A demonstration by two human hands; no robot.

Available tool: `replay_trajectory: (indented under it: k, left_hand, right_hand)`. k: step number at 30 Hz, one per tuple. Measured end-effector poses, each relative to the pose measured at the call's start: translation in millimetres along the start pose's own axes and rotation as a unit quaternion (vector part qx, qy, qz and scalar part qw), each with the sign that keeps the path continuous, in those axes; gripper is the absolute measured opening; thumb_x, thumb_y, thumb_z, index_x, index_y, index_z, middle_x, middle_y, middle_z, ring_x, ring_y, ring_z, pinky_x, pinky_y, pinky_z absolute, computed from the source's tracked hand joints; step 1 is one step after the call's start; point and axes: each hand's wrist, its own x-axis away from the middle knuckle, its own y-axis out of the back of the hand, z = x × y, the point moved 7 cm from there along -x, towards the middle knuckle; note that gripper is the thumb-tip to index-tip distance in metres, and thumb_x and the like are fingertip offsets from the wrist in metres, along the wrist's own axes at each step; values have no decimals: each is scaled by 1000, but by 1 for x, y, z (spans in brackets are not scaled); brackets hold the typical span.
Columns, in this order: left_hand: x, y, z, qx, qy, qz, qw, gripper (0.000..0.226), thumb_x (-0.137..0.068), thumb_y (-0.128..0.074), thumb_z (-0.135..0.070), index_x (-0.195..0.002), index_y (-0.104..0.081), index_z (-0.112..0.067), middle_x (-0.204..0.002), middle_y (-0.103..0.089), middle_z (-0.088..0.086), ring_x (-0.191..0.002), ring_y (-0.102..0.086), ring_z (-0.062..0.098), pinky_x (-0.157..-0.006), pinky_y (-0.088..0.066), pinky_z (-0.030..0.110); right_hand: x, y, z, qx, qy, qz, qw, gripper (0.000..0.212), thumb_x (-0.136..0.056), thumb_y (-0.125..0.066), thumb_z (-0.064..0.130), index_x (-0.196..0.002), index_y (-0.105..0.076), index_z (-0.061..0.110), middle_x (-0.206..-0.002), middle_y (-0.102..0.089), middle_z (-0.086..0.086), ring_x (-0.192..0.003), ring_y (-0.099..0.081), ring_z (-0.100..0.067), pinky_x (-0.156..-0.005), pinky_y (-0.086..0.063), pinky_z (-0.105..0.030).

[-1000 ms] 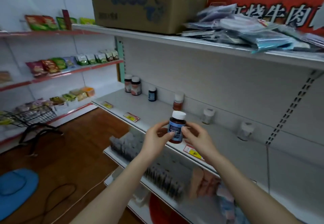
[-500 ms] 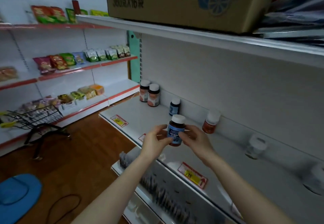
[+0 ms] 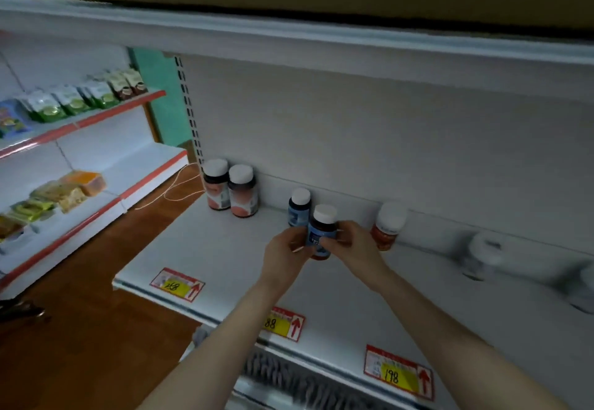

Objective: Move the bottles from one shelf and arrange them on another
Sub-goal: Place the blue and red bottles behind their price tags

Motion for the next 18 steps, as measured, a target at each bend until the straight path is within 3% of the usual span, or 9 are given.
replay_trajectory:
  k: [3,6,9,13,18]
  left_hand:
    - [-13,-5,13,2,-9,53,999,26,-82,-62,-6,-108,-62,-4,-109,-67,12,-91,-60,15,-63,-43,1]
    - [-19,-10,27,0,4,96,995,30,-84,-61,-9,-114,-60,-8,-112,-67,10,-98,-61,17,-74,-43,15]
    - [-23,-17,39,-13,17,125,992,33,-85,-58,-12,-119,-57,-13,-116,-65,7,-102,-60,17,-76,-38,14]
    - [-30,-23,46,-18,29,139,990,38,-87,-54,-10,-125,-52,-14,-121,-63,7,-111,-57,22,-83,-37,18]
    - [-44,-31,49,9,54,143,988,33,-88,-50,-5,-121,-55,-7,-124,-60,11,-113,-55,27,-85,-39,22]
  right_hand:
    - [-7,-11,-14,3,-35,-32,999,37,-82,-66,14,-114,-55,0,-104,-62,-1,-97,-61,-17,-85,-50,-30]
    - [-8,-21,-29,-3,-68,-64,996,40,-82,-67,15,-117,-54,2,-118,-63,-11,-106,-61,-24,-88,-49,-31]
    - [-10,-28,-39,19,-88,-82,993,42,-83,-65,15,-120,-51,2,-123,-60,-14,-112,-58,-27,-94,-47,-36]
    - [-19,-32,-47,23,-98,-92,991,46,-84,-65,15,-125,-48,6,-129,-57,-11,-117,-55,-25,-90,-42,-25]
    - [-40,-30,-49,34,-88,-106,990,46,-85,-63,15,-127,-46,7,-131,-55,-11,-116,-55,-25,-89,-41,-24]
